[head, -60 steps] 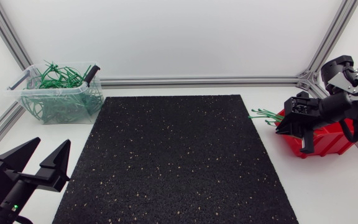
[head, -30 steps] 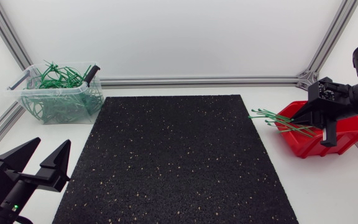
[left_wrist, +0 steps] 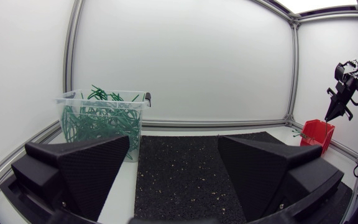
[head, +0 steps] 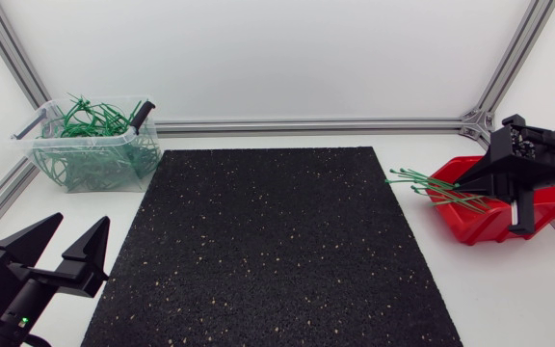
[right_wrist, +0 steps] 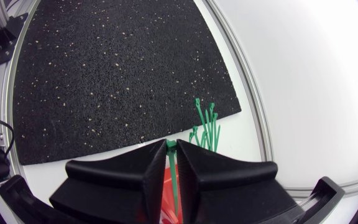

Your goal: Take a green cable tie from the red box, thread the tail through the head to close it, then place it in the transparent bin on the left.

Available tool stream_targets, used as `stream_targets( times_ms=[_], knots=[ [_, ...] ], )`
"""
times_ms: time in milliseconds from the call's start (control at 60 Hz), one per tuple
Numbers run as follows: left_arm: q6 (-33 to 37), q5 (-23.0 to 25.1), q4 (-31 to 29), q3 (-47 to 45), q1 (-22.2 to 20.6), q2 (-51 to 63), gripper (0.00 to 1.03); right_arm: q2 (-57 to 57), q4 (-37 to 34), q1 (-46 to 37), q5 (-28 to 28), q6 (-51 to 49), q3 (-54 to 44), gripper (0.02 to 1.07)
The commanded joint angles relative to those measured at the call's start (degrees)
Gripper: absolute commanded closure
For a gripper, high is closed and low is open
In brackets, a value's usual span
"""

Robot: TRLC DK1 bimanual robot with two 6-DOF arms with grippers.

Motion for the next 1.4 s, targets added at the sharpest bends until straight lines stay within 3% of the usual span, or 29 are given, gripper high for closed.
stream_targets(
  times_ms=[0,150,283,683,800,1200,1383],
  knots=[
    [-0.96,-0.20,-1.44,-2.26,-0.71,-0.39,0.04,-2.51,-0.86,2.61,-0.85,1.98,-0.82,0.91],
    [-0.96,-0.29,-1.44,-2.26,-0.79,-0.39,0.04,-5.58,-3.06,6.39,-3.22,6.12,1.73,0.91],
    [-0.96,-0.38,-1.52,-2.26,-0.79,-0.39,0.04,-8.22,-7.19,8.94,-8.58,11.74,7.88,0.91],
    [-0.96,-0.38,-1.61,-2.26,-0.88,-0.39,0.04,-0.66,-27.23,11.05,-31.26,22.20,33.46,0.91],
    [-0.96,-0.38,-1.61,-2.26,-0.97,-0.39,0.04,3.29,-31.88,13.33,-35.04,23.17,36.80,0.91],
    [-0.96,-0.38,-1.79,-2.17,-1.23,-0.30,0.04,15.25,-44.72,20.45,-48.84,21.58,39.70,0.91],
    [-0.96,-0.38,-1.79,-2.17,-1.32,-0.30,0.04,20.70,-58.16,23.62,-53.15,7.52,39.61,0.91]
  ],
)
